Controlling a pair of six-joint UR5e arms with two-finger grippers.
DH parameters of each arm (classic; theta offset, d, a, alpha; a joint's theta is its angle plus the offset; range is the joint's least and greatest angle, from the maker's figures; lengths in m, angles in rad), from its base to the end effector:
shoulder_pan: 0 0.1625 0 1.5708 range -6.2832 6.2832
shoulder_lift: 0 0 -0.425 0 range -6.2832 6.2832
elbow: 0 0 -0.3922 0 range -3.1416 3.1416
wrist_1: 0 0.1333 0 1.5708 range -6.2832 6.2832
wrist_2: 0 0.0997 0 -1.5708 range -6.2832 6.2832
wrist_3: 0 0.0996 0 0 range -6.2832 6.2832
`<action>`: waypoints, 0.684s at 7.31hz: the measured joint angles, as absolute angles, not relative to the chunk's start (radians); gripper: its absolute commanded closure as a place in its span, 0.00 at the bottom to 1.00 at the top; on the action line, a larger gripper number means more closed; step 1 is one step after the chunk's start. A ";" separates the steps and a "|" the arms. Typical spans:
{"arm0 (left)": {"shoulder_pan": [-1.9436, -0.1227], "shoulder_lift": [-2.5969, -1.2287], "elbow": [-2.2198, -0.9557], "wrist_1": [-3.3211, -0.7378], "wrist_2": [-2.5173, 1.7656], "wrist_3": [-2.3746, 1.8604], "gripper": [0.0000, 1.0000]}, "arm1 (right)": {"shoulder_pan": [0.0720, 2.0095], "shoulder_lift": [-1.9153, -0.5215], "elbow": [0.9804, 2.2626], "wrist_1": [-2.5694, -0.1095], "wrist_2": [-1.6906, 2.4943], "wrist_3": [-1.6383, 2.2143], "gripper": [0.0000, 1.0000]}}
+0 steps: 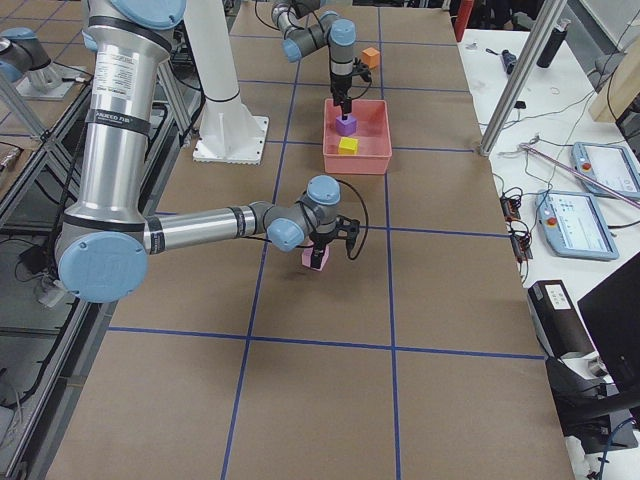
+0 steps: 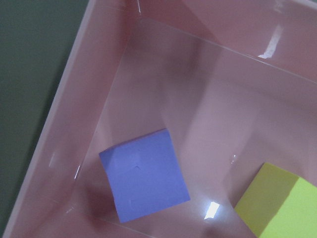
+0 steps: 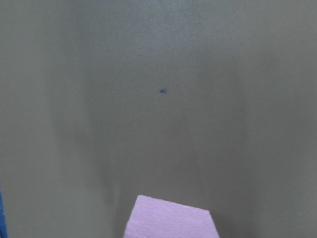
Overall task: Place blocks into pink bin with both arms
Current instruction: 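Open left gripper over bin while right gripper grasps light pink cube, then carry light pink cube into bin with right gripper while left reaches orange cube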
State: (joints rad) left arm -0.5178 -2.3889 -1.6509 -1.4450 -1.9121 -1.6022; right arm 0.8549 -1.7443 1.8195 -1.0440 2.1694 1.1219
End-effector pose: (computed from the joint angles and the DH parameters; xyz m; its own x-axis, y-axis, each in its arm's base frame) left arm 0.5513 -0.4291 0.1439 0.6138 -0.3837 -0.6900 0.2829 0.9228 -0.2615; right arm -0.2348 -0.3875 0.5630 0.6670 0.2205 0.7117 -0.1381 0.9752 -0.1727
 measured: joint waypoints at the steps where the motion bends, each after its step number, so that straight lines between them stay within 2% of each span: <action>1: -0.521 -2.389 -1.653 -1.445 -1.909 -1.602 0.00 | 0.843 -1.742 1.819 -1.035 2.170 1.165 0.89; 2: -0.531 -2.387 -1.666 -1.445 -1.909 -1.598 0.00 | 0.837 -1.743 1.818 -1.021 2.172 1.184 1.00; 4: -0.594 -2.336 -1.769 -1.439 -1.940 -1.506 0.00 | 0.836 -1.743 1.834 -1.014 2.186 1.192 1.00; 5: -0.647 -2.253 -1.851 -1.440 -1.984 -1.398 0.00 | 0.857 -1.723 1.860 -1.026 2.230 1.193 1.00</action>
State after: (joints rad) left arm -0.6473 -2.2531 -1.8508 -1.4398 -1.9837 -1.3985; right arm 0.8569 -1.7233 1.8600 -1.0261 2.2295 1.1935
